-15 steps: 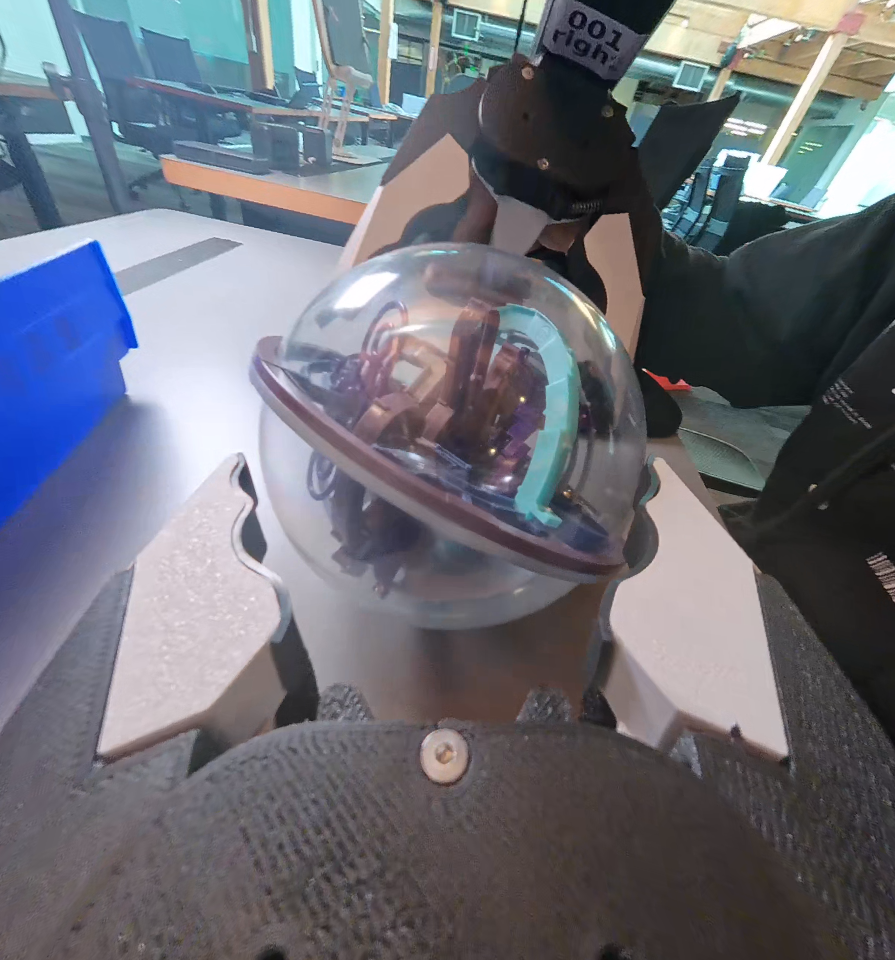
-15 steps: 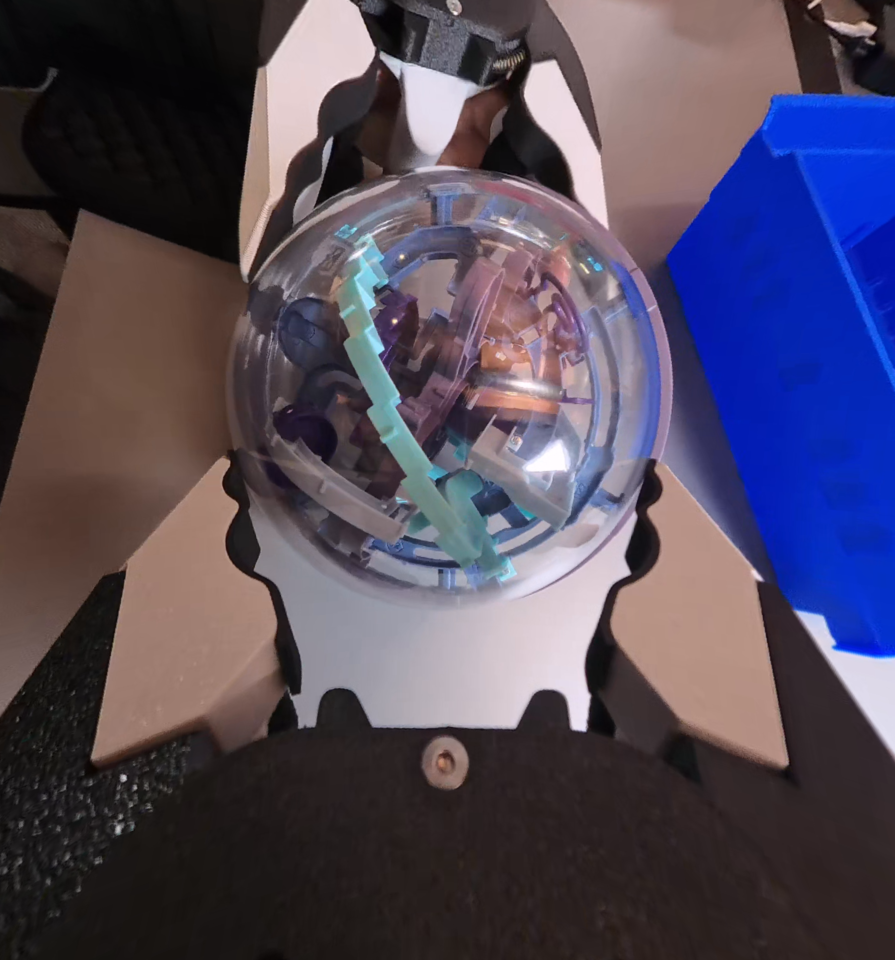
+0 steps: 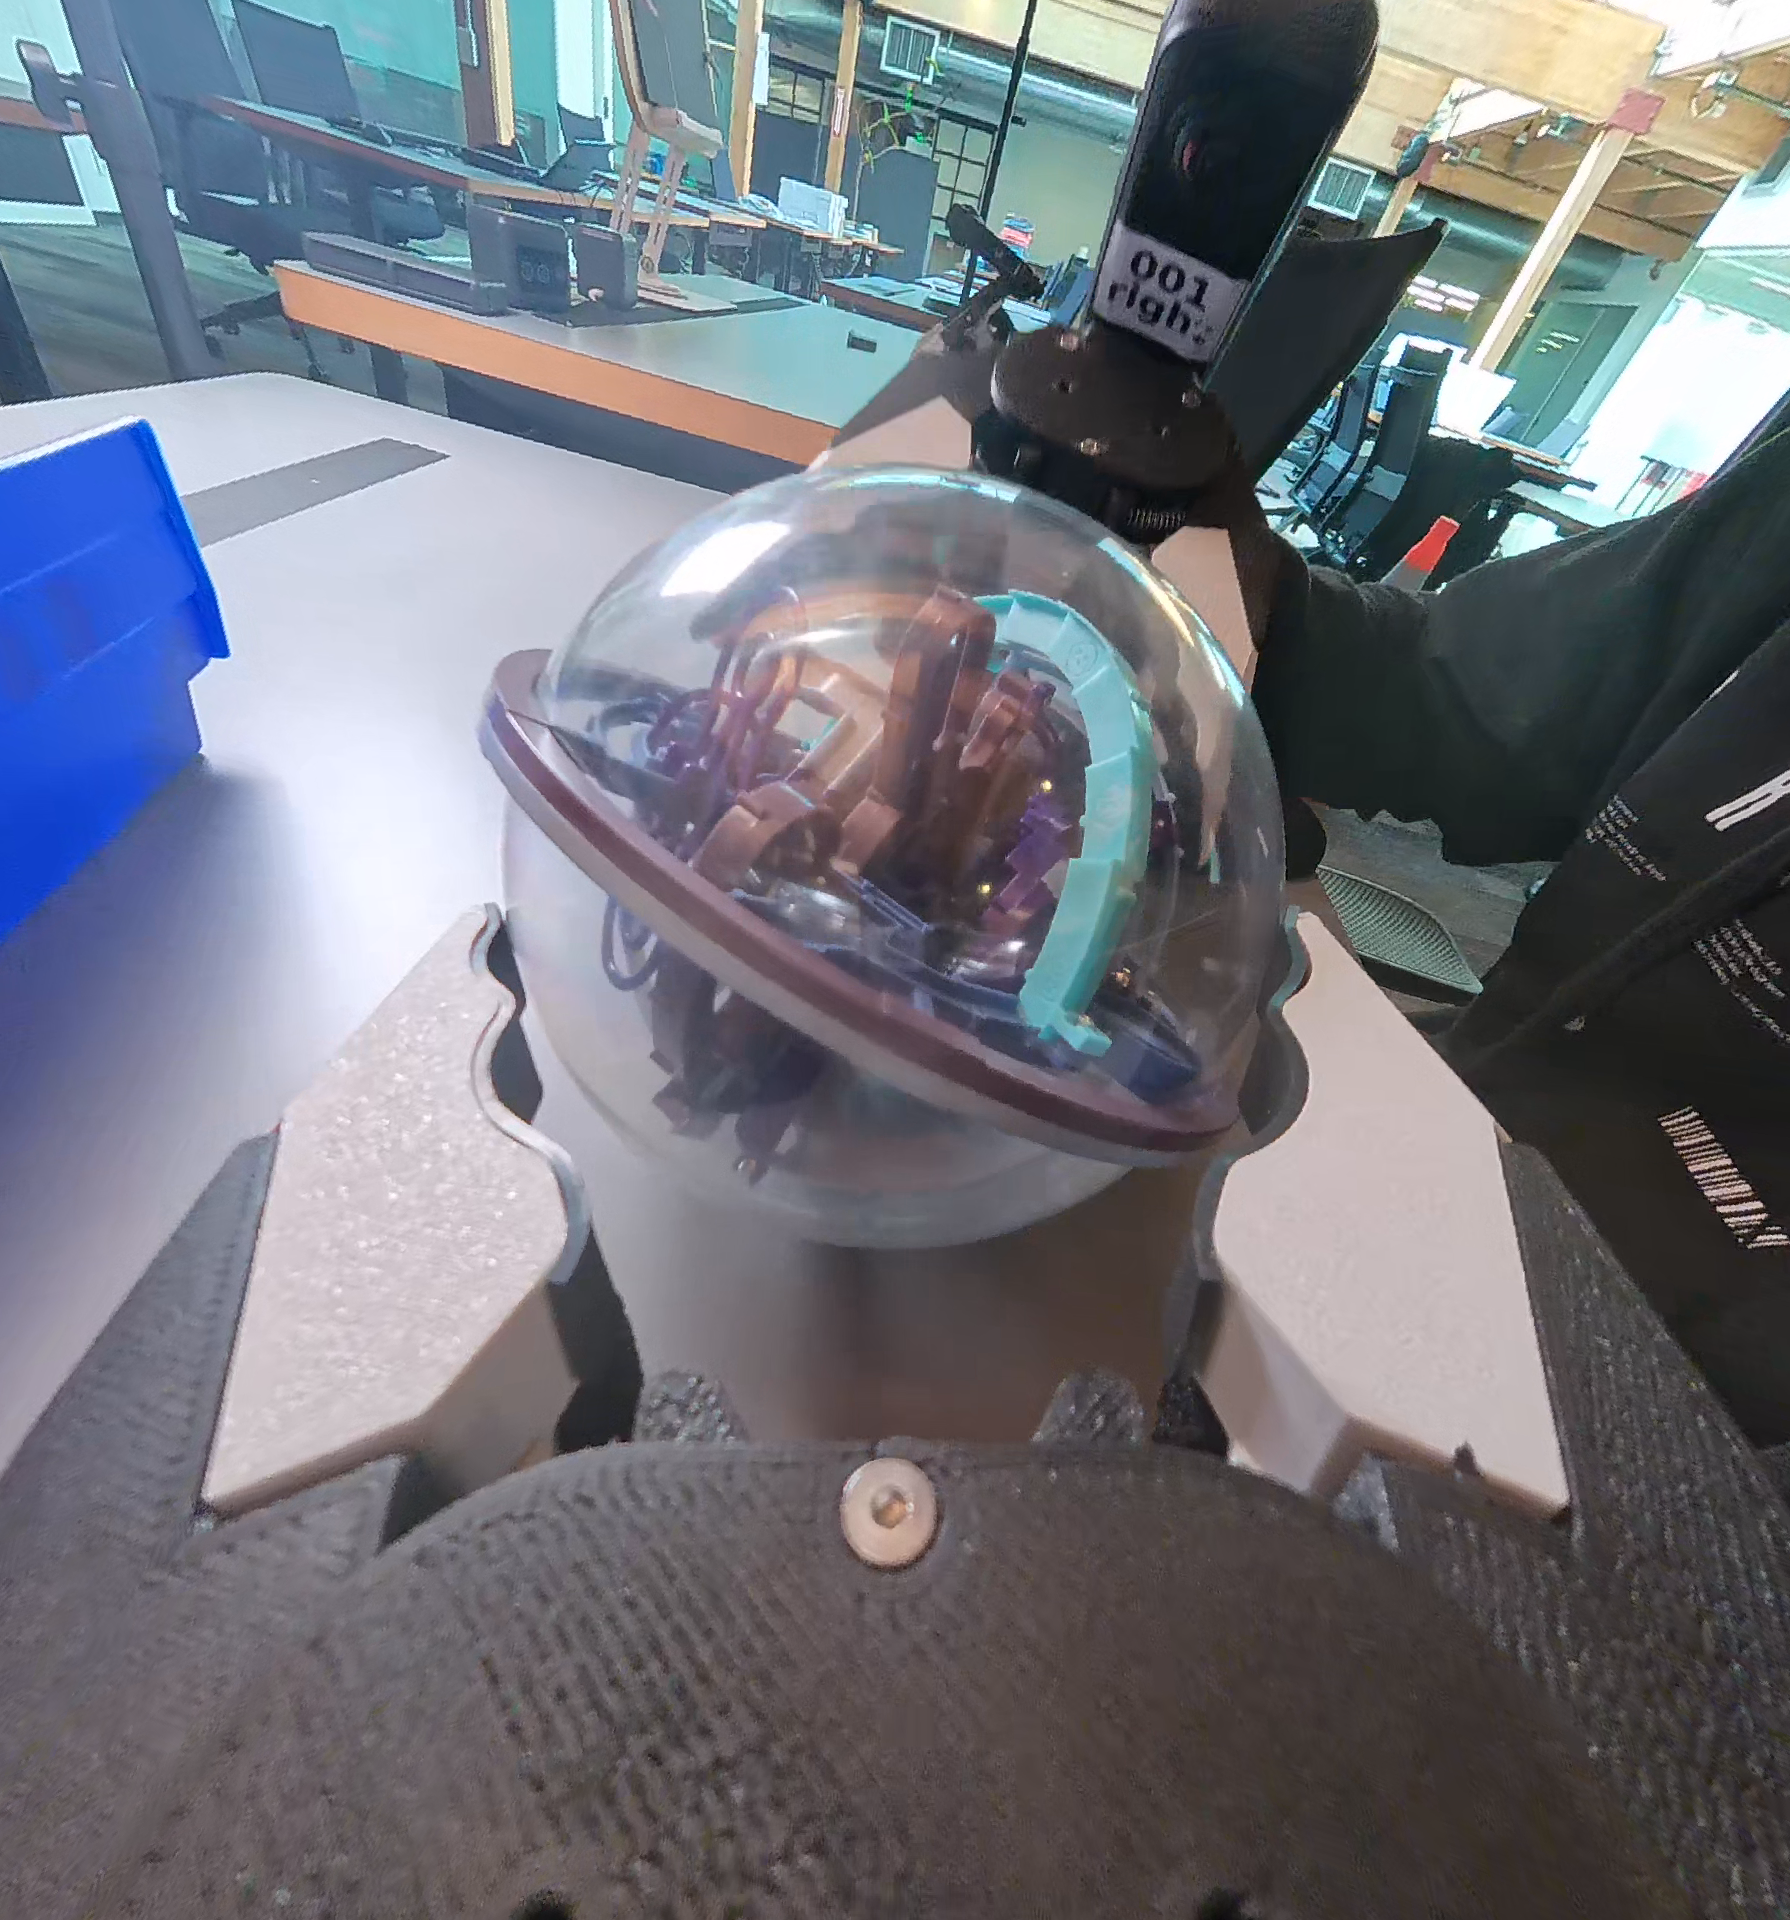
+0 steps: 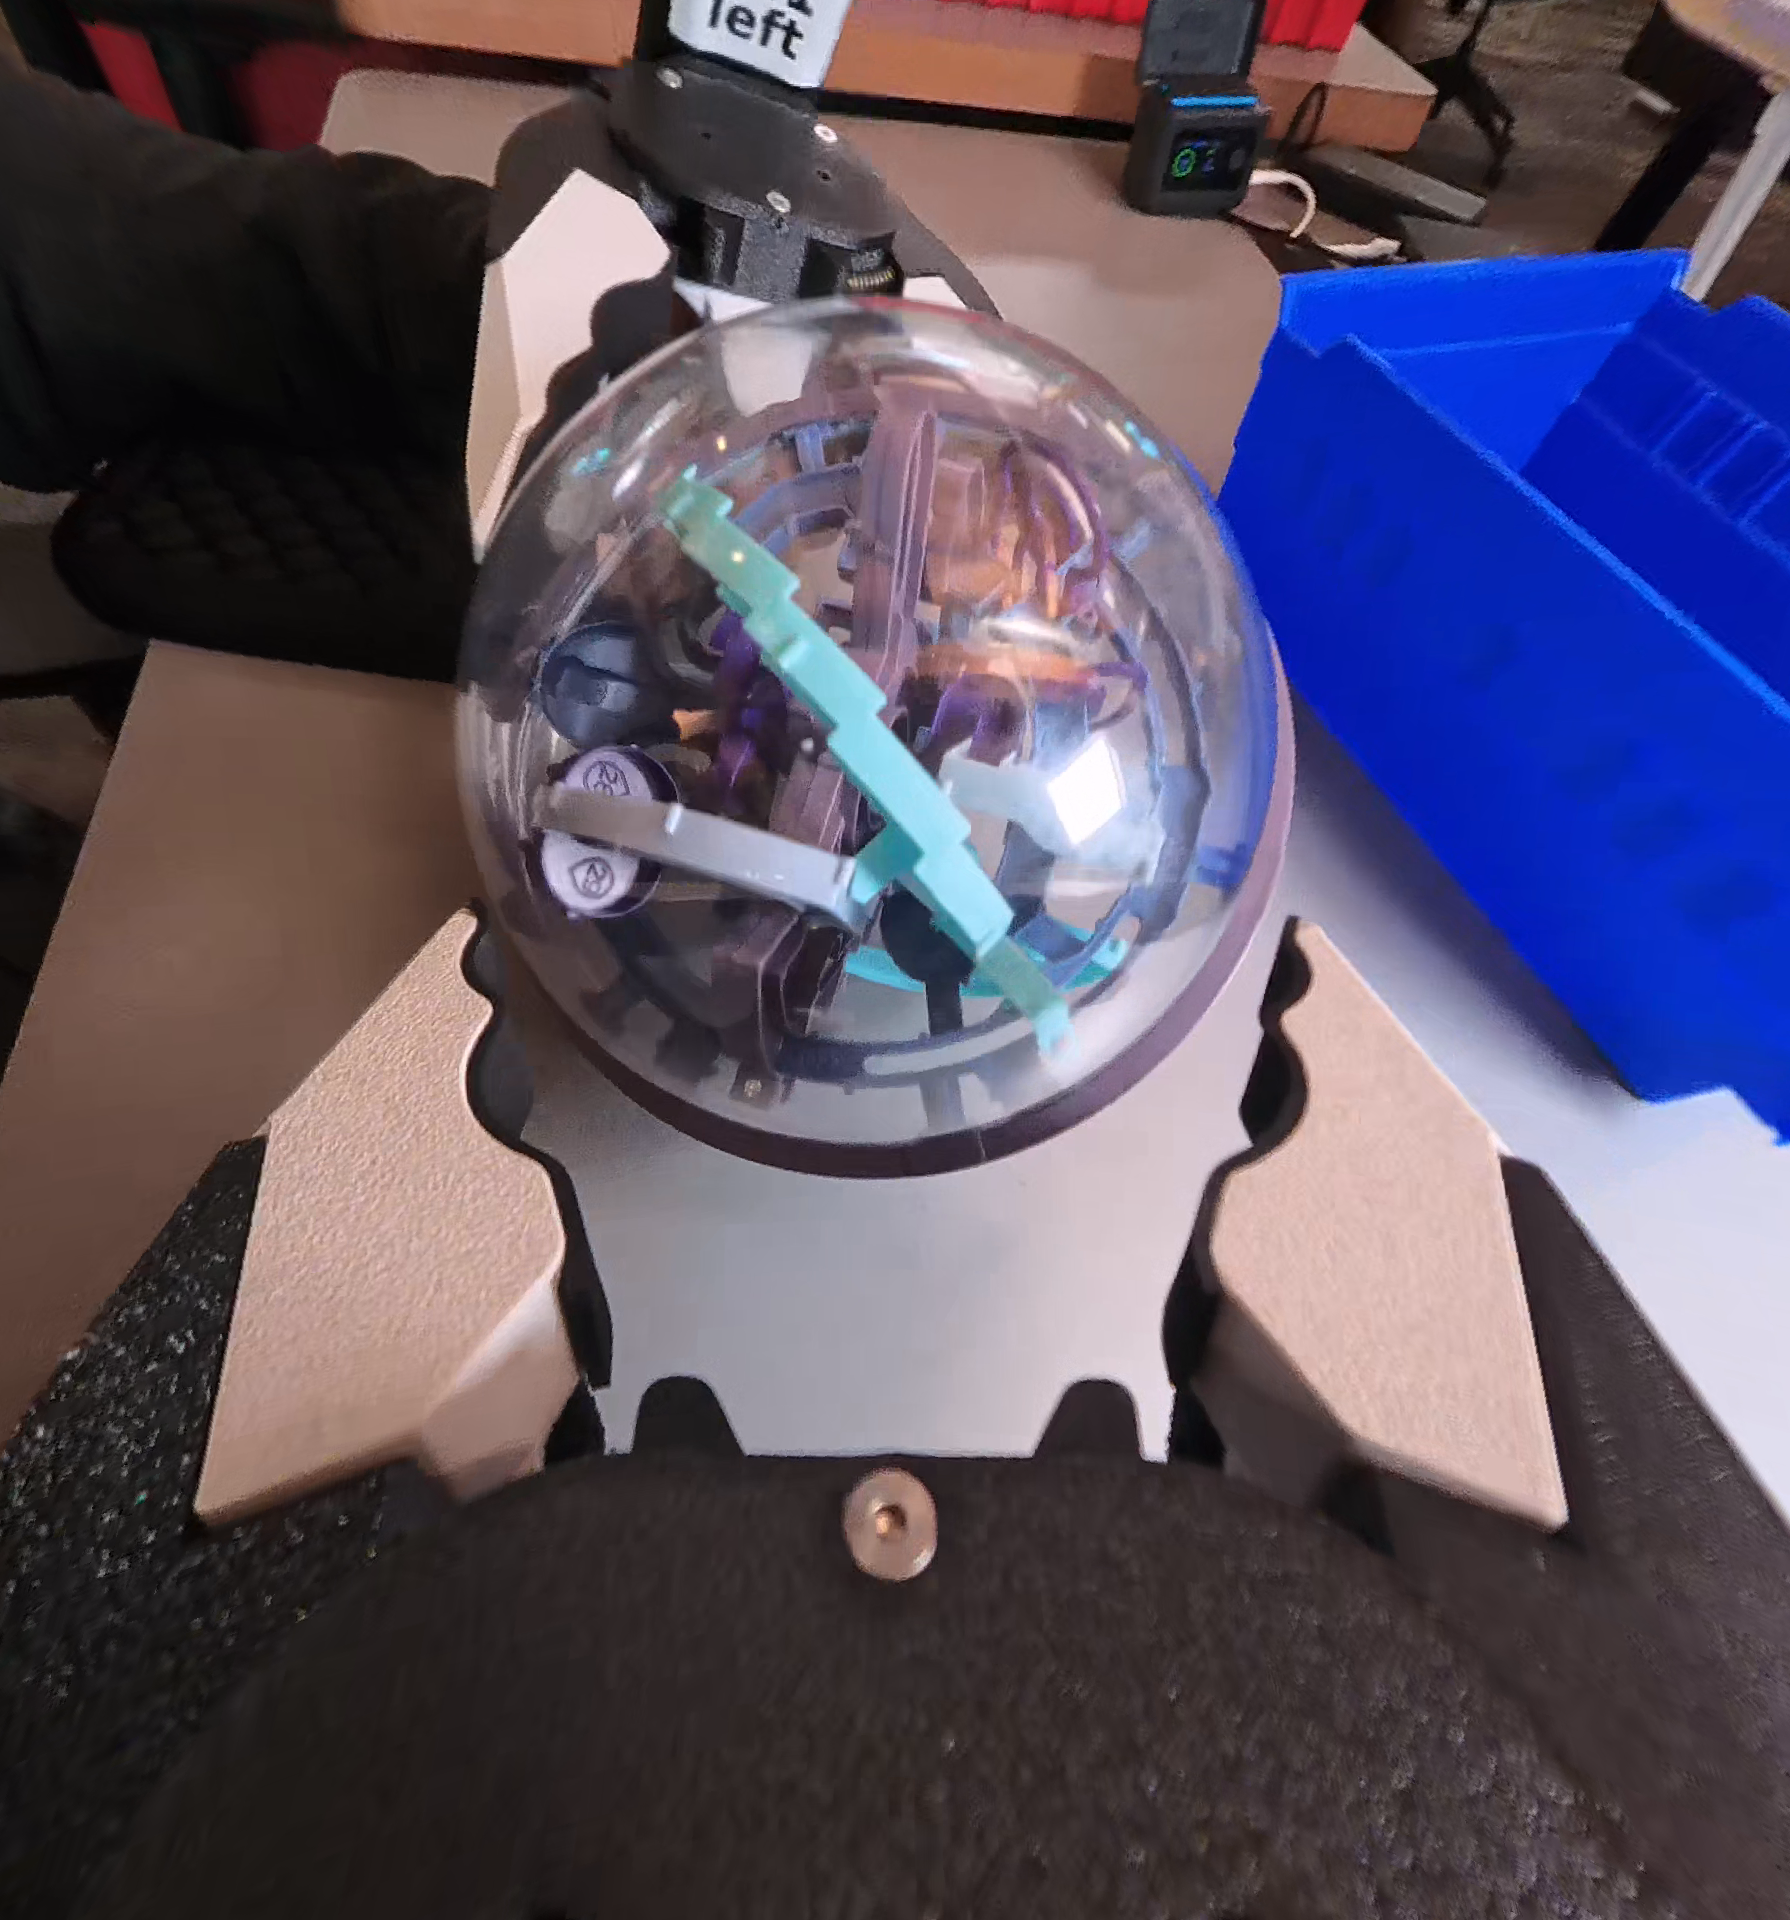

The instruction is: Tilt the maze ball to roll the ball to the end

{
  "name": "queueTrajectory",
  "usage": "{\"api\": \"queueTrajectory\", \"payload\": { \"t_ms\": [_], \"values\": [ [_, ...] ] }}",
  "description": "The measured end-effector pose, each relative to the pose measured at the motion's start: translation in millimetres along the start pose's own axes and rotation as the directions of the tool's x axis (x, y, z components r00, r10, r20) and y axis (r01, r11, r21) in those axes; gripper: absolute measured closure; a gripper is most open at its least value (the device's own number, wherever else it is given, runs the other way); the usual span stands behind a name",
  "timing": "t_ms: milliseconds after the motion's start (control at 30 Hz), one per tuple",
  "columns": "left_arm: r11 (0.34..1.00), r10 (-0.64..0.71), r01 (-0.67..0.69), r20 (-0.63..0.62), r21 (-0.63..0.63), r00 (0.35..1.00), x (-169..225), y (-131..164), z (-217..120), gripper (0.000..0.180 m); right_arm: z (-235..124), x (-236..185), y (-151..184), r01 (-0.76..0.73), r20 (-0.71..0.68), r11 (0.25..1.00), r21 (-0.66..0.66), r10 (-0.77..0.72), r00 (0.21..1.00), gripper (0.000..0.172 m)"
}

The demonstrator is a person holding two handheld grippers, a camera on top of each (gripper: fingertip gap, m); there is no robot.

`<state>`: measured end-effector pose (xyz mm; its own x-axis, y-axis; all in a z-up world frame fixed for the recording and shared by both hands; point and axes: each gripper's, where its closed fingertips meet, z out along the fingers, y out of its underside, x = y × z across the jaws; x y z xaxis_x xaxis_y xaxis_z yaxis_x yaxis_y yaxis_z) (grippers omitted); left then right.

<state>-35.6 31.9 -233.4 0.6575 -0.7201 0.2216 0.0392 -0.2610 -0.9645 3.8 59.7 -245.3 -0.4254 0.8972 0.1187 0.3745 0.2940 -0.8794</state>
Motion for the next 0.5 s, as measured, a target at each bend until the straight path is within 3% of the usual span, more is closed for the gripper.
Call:
{"api": "queueTrajectory", "payload": {
  "t_ms": [233,500],
  "values": [
    [1.0,0.025,-0.025,0.009,-0.006,1.0,3,0,2,0.043,6,-6,4,0.006,0.003,0.999,0.037,-0.006,1.0,0.034],
    [0.996,-0.066,0.063,-0.051,-0.06,0.997,7,13,7,0.043,-3,-9,-7,-0.008,0.054,0.996,0.085,0.003,0.999,0.035]
  ]
}}
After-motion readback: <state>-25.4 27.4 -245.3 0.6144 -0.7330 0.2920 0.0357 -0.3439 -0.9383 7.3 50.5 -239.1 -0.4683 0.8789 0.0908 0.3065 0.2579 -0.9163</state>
